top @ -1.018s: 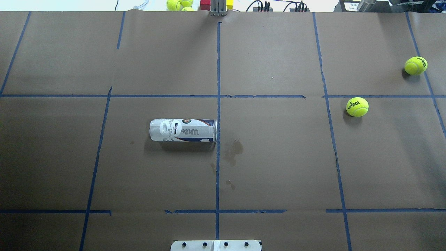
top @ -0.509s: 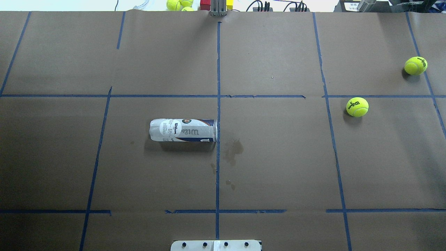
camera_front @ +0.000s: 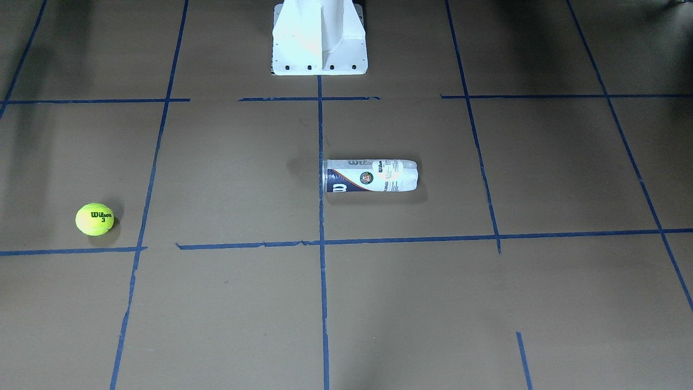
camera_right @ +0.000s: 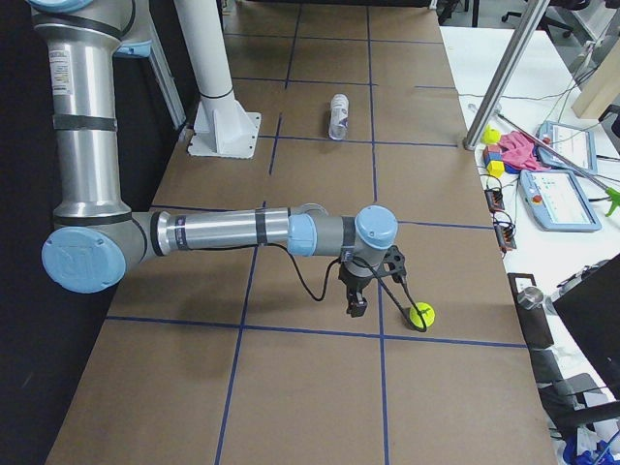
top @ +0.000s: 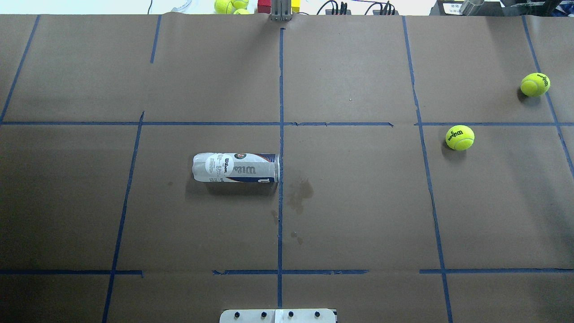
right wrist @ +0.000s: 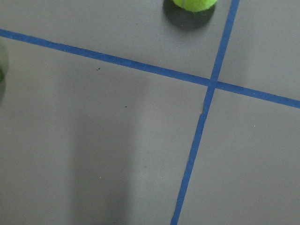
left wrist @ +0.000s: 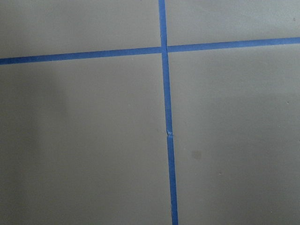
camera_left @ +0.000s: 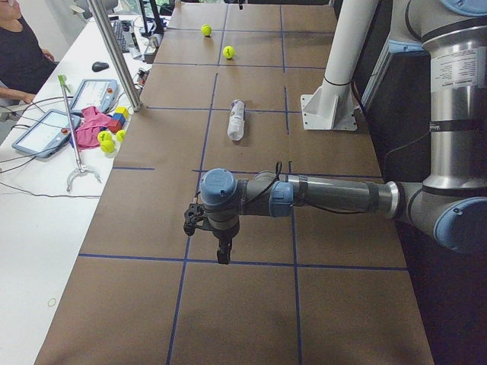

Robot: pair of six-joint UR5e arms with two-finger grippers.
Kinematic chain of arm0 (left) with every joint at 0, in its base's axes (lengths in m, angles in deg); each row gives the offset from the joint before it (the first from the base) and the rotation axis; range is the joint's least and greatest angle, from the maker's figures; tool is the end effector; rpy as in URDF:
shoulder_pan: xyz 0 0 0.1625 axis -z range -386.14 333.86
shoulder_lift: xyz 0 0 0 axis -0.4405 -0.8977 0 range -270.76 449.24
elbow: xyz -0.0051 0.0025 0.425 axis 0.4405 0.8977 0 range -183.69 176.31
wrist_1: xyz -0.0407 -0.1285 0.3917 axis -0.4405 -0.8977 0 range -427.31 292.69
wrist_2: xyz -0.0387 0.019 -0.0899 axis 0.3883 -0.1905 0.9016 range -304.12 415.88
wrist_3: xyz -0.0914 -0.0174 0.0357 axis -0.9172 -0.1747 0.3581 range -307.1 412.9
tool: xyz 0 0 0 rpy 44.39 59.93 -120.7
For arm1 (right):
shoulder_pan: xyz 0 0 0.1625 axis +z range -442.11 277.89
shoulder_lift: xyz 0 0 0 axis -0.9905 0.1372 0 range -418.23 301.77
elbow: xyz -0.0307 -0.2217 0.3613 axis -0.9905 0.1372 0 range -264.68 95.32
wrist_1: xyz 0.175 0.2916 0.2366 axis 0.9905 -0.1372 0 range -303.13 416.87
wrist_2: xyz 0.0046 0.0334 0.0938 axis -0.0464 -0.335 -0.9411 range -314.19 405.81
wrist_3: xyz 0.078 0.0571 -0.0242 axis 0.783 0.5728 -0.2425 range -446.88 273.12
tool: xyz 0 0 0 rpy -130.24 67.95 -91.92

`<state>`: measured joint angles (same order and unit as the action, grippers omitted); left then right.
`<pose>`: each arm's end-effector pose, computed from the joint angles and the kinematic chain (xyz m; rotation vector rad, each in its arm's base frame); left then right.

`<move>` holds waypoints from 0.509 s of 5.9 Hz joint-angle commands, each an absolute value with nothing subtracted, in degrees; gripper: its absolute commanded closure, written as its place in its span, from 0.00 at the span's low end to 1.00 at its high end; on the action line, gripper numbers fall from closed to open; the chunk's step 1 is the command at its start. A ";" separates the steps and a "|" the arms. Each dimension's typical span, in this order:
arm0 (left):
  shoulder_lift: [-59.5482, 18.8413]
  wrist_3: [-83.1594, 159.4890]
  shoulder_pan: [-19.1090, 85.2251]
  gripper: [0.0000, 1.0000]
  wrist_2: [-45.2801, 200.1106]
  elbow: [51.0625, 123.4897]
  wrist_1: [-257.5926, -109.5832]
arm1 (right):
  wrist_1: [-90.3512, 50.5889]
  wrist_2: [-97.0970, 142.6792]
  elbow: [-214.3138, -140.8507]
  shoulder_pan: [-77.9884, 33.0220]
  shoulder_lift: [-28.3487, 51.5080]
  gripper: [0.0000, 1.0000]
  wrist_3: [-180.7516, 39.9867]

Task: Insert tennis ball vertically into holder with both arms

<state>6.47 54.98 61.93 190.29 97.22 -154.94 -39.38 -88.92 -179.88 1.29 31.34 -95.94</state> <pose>-0.0487 -0.4411 0.6279 0.0230 0.7752 0.0754 0.0062 -0.4965 0.6208 0.0067 -0.7830 -0.2551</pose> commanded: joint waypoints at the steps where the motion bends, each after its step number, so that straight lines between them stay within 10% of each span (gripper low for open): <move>1: 7.75 55.44 62.02 0.00 190.44 97.21 -160.33 | -39.37 -88.92 -179.86 1.29 31.33 0.00 -95.94; 3: 9.08 55.18 61.84 0.00 193.50 96.94 -169.29 | -39.37 -89.01 -180.13 0.95 31.33 0.00 -95.85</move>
<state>8.67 55.27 61.92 192.13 96.97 -164.61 -39.37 -88.95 -180.09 1.16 31.33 -95.87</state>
